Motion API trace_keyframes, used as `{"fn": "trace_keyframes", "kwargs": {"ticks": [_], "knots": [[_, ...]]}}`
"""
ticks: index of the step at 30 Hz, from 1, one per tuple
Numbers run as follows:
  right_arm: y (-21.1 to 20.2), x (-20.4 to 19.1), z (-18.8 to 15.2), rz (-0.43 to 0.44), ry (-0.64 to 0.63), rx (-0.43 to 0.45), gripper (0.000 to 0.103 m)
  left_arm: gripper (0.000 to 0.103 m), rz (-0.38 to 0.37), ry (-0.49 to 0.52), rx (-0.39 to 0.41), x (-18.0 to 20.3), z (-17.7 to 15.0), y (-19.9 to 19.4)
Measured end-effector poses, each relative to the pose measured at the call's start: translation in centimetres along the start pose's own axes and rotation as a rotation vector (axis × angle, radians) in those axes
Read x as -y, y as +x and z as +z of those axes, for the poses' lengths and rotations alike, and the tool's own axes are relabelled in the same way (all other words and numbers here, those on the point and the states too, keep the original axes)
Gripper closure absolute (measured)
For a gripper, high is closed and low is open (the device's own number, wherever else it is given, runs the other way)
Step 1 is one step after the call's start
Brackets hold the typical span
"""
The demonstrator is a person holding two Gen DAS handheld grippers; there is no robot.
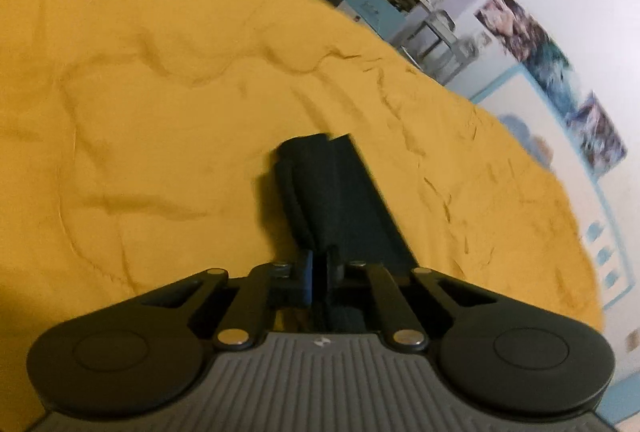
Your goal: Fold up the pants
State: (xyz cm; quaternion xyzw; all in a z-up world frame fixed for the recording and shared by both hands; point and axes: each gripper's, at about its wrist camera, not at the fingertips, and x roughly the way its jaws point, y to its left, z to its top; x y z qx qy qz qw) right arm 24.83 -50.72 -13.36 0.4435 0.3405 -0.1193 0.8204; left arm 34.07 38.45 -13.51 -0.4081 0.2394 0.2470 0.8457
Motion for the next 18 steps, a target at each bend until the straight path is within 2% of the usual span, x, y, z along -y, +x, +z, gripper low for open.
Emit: {"fn": "trace_keyframes", "kwargs": {"ticks": [6, 10, 14, 18], "knots": [[-2.2, -2.4, 3.5, 0.045, 0.021, 0.01, 0.101, 0.097, 0.011, 0.068, 0.044, 4.5, 1.3, -4.4], [-6.0, -2.9, 5.4, 0.035, 0.008, 0.008, 0.101, 0.097, 0.033, 0.092, 0.026, 6.1, 0.8, -7.7], [-10.7, 0.2, 6.5, 0.002, 0.056, -0.008, 0.101, 0.097, 0.065, 0.138, -0.004, 5.9, -1.2, -11.5], [-14.9, 5.3, 6.1, -0.057, 0.1, -0.039, 0.101, 0.097, 0.102, 0.176, -0.057, 4.7, -3.3, -14.1]]}}
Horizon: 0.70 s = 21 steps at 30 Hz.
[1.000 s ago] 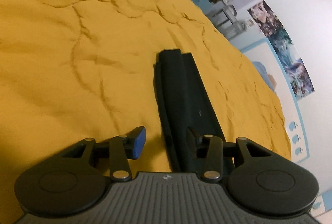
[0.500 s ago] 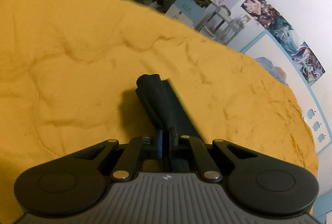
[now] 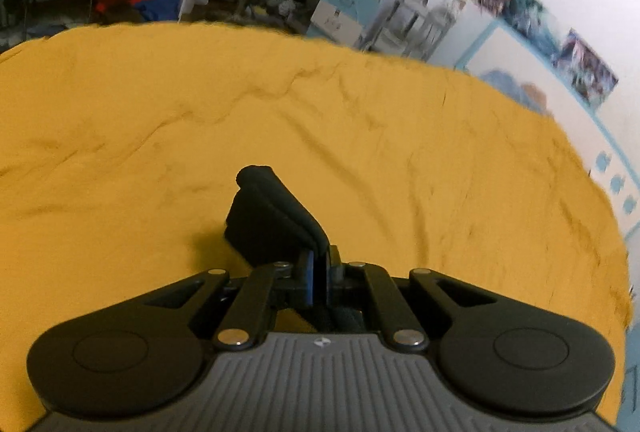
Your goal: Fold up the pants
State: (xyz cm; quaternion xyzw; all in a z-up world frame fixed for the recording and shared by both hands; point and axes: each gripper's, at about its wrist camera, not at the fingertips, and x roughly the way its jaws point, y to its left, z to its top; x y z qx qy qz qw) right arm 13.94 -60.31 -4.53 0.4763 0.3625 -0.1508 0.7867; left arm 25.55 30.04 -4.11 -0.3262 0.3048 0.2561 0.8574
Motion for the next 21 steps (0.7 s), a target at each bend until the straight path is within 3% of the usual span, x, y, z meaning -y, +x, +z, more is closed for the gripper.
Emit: {"fn": "trace_keyframes", "kwargs": {"ticks": [5, 10, 12, 13, 16, 18, 20, 21], "knots": [[-1.5, 5.8, -1.3, -0.065, 0.017, -0.035, 0.101, 0.097, 0.045, 0.016, -0.008, -2.7, -2.8, -1.4], [-1.4, 9.4, -1.1, -0.161, -0.042, 0.002, 0.103, 0.097, 0.068, 0.056, -0.036, -3.7, -3.6, -0.2], [-2.0, 10.1, -0.9, -0.149, -0.052, 0.007, 0.103, 0.093, 0.097, 0.105, -0.07, -3.7, -3.7, 0.4], [-2.4, 10.1, -0.7, -0.134, -0.073, 0.016, 0.103, 0.085, 0.119, 0.123, -0.069, -3.5, -3.7, 0.4], [-2.6, 8.9, 0.3, -0.042, -0.156, 0.007, 0.102, 0.078, 0.163, 0.162, -0.019, -3.6, -3.9, -0.7], [-1.4, 7.3, 1.1, 0.021, -0.217, -0.026, 0.098, 0.078, 0.176, 0.161, 0.022, -3.5, -4.0, -1.9], [0.5, 5.7, 1.9, 0.072, -0.276, -0.069, 0.083, 0.074, 0.157, 0.148, 0.053, -3.3, -3.9, -3.2], [1.4, 4.8, 2.2, 0.096, -0.308, -0.089, 0.081, 0.073, 0.142, 0.146, 0.072, -3.2, -3.9, -4.0]]}}
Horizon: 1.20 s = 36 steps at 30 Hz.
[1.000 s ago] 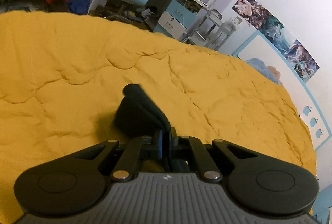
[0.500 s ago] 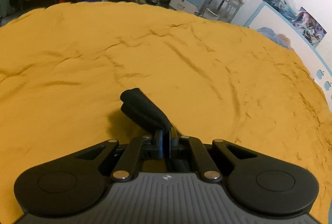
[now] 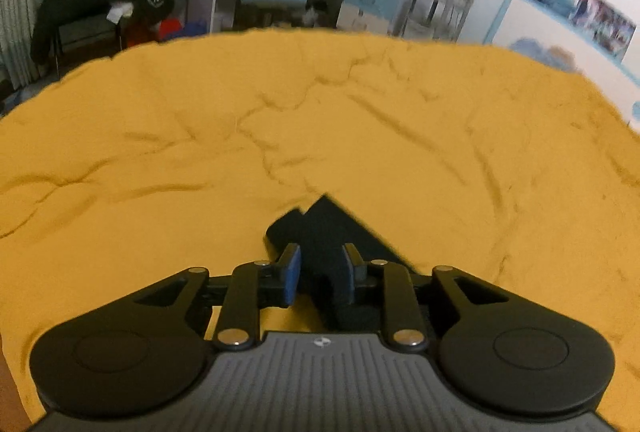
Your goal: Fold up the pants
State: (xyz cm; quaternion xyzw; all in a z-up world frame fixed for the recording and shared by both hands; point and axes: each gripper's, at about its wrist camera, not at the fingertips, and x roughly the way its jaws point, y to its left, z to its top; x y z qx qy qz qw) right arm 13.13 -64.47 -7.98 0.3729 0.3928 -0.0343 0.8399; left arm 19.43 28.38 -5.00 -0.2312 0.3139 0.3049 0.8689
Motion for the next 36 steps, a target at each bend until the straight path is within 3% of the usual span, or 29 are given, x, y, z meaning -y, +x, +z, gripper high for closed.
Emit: {"fn": "trace_keyframes", "kwargs": {"ticks": [3, 5, 10, 15, 19, 23, 26, 30, 36], "knots": [[3.8, -1.8, 2.1, 0.041, -0.091, -0.07, 0.08, 0.067, -0.025, 0.015, 0.043, 0.7, 0.2, -1.8], [6.4, -2.6, 3.3, 0.063, -0.127, -0.107, 0.07, 0.067, -0.042, 0.024, 0.055, 1.2, 0.1, -2.7], [11.6, -3.4, 5.6, 0.043, -0.232, -0.179, 0.069, 0.067, -0.053, 0.039, 0.061, 2.7, 0.3, -3.6], [15.2, -2.2, 6.2, 0.049, -0.227, -0.277, 0.068, 0.064, -0.013, 0.049, 0.025, 3.8, 0.1, -3.4], [15.1, -0.5, 6.0, 0.134, -0.167, -0.289, 0.07, 0.064, -0.023, 0.067, 0.015, 4.4, -0.3, -3.1], [14.3, -0.7, 5.8, 0.139, -0.217, -0.261, 0.093, 0.064, -0.041, 0.055, -0.004, 5.0, -0.7, -2.5], [13.2, -1.6, 5.9, 0.127, -0.259, -0.216, 0.103, 0.064, -0.064, 0.059, -0.008, 5.4, -1.1, -2.7], [10.8, -2.7, 6.1, 0.072, -0.278, -0.159, 0.103, 0.064, -0.073, 0.082, 0.01, 5.6, -1.2, -3.4], [12.4, -1.8, 4.9, -0.032, -0.253, -0.184, 0.103, 0.064, -0.087, 0.046, 0.016, 4.3, -1.1, -4.2]]}}
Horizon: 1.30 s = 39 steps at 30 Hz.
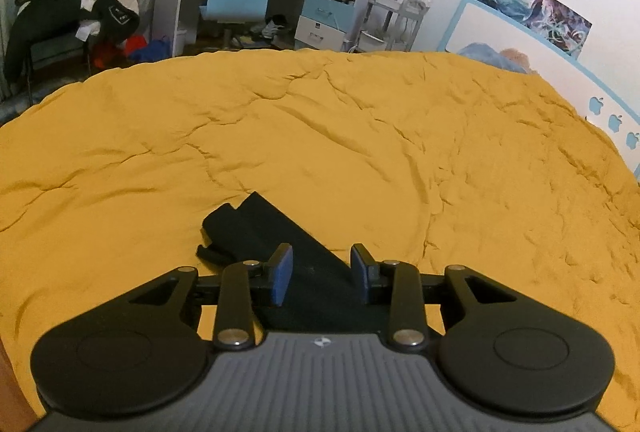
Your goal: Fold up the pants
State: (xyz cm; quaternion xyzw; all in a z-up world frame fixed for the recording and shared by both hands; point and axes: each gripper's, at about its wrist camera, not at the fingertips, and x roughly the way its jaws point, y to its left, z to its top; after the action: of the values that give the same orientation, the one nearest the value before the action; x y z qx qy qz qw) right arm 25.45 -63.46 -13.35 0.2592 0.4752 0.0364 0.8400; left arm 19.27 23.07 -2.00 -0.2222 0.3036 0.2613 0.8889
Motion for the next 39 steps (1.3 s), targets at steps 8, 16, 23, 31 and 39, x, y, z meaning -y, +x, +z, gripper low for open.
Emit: {"fn": "trace_keyframes", "kwargs": {"ticks": [8, 16, 23, 31, 39], "knots": [[-7.4, 0.7, -3.9, 0.015, 0.063, 0.084, 0.067, 0.064, -0.042, -0.03, -0.028, -1.6, -0.9, -1.2], [-15.0, 2.5, -13.2, -0.017, 0.249, 0.168, 0.064, 0.064, -0.238, 0.1, -0.126, 2.5, -5.4, -3.4], [-15.8, 2.0, -17.8, -0.028, 0.349, 0.19, 0.061, 0.064, -0.487, 0.271, -0.241, 8.3, -12.3, -7.7], [-18.4, 0.3, -20.1, -0.048, 0.278, 0.163, 0.056, 0.064, -0.754, 0.434, -0.394, 14.7, -21.1, -12.4], [-18.2, 1.4, -21.6, 0.011, 0.297, 0.176, 0.056, 0.064, -0.824, 0.602, -0.454, 20.6, -27.2, -13.6]]}}
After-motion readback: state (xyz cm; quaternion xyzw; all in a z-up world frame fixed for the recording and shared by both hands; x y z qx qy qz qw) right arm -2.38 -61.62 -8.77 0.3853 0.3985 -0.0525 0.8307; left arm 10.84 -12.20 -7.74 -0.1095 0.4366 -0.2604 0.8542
